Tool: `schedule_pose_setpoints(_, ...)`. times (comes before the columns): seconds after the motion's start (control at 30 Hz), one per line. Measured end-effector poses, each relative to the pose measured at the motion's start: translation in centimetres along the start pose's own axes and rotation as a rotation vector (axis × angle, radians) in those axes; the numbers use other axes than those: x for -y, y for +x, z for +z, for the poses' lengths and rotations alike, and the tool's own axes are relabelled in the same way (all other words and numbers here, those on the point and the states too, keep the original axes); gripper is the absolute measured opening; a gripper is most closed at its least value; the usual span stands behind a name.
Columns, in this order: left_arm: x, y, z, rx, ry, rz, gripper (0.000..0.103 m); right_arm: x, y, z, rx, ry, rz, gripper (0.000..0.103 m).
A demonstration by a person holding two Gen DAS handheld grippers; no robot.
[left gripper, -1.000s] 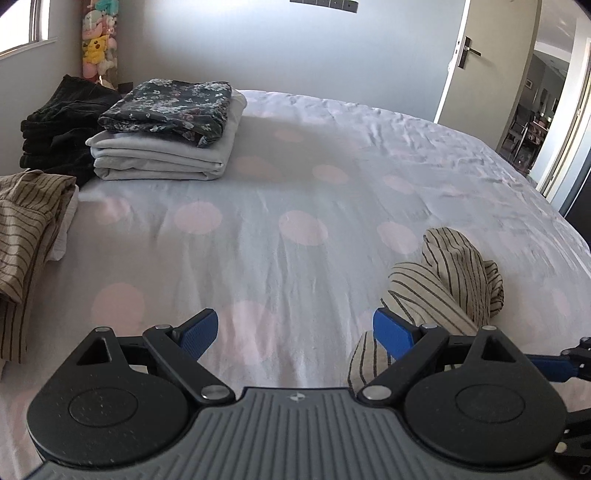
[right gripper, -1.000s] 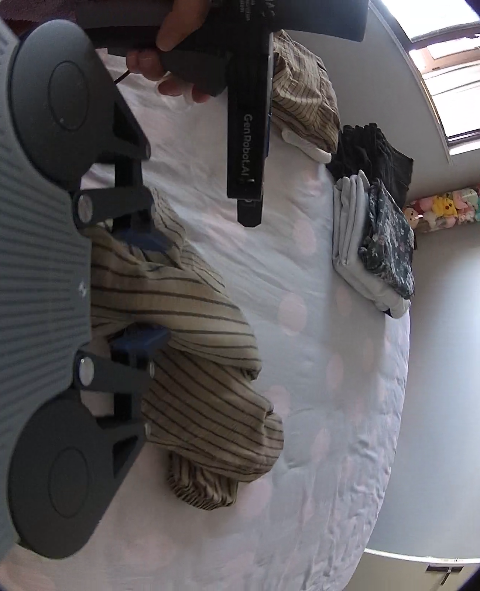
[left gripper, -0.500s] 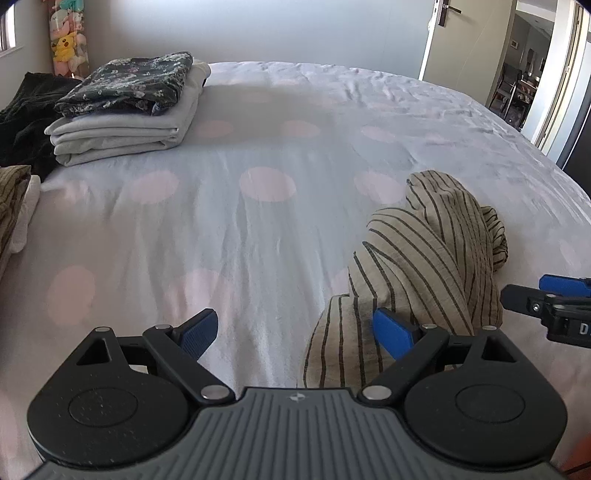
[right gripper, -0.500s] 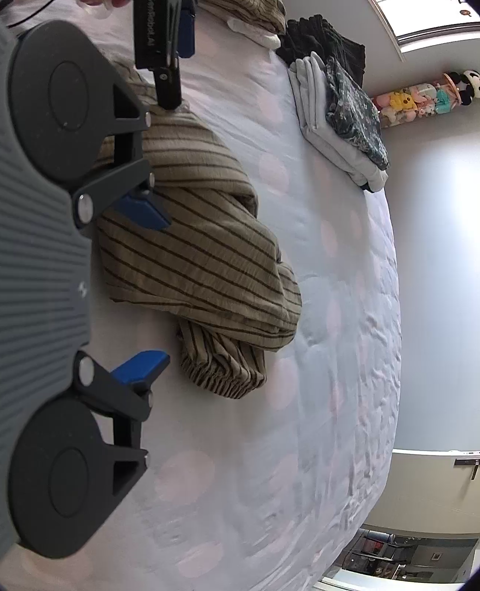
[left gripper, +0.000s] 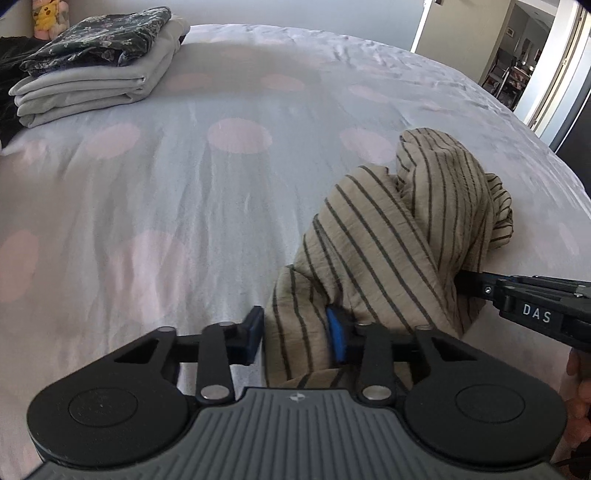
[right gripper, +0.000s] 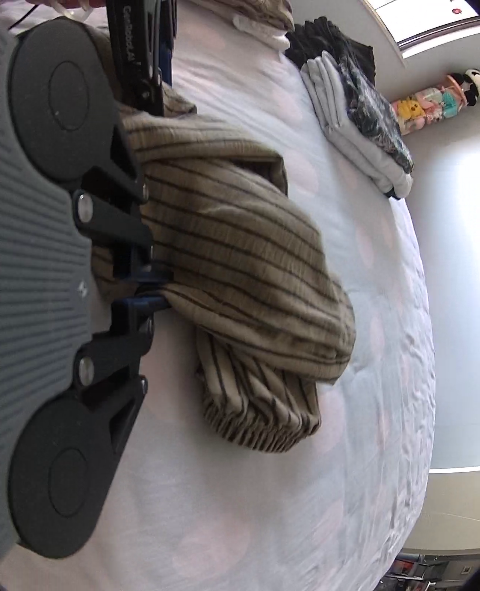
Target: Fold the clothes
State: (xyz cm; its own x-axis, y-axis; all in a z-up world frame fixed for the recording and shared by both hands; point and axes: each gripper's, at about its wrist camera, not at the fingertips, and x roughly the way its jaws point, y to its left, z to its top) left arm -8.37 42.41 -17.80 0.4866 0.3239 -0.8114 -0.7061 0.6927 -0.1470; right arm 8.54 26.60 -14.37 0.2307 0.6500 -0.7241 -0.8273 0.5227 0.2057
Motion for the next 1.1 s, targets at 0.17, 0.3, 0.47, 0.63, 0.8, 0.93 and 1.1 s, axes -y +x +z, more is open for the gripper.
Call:
schedule_pose_setpoints(0.17,0.3,-1.6,0.5,0.047,-0.011,0.008,0.009,0.7,-2.2,0.2,0.089,0.05,0.005,0.005)
schedule_pose_setpoints(0.3,0.0,-3.8,0.9,0.102,-0.04,0.054,0.004,0.8,-4.7,0.2,0.157,0.08,0.019,0.005)
schedule_pose_setpoints(0.47,0.6,-8.3,0.7,0.241,-0.012,0.12,0.002,-1.3,-7.6,0.8,0.228,0.028,0.07,0.004)
schedule_pose_setpoints(0.63,1.8,-12.6,1.5,0.392,0.024,0.167,0.0,-4.6,-11.2,4.4,0.332,-0.023,0.181,0.004)
schedule_pose_setpoints(0.8,1.3,-18.1,2.4,0.559,0.012,0.204,0.0,-7.8,-15.7,7.3,0.423,-0.071,0.275,0.004)
schedule_pose_setpoints(0.93,-0.2,-17.6,2.8,0.492,-0.04,0.132,0.001,-7.6,-18.5,6.4,0.42,-0.075,0.255,0.004)
schedule_pose_setpoints(1.1,-0.7,-14.8,2.0,0.352,-0.076,0.011,0.001,-4.2,-20.1,1.5,0.309,-0.023,0.093,0.004)
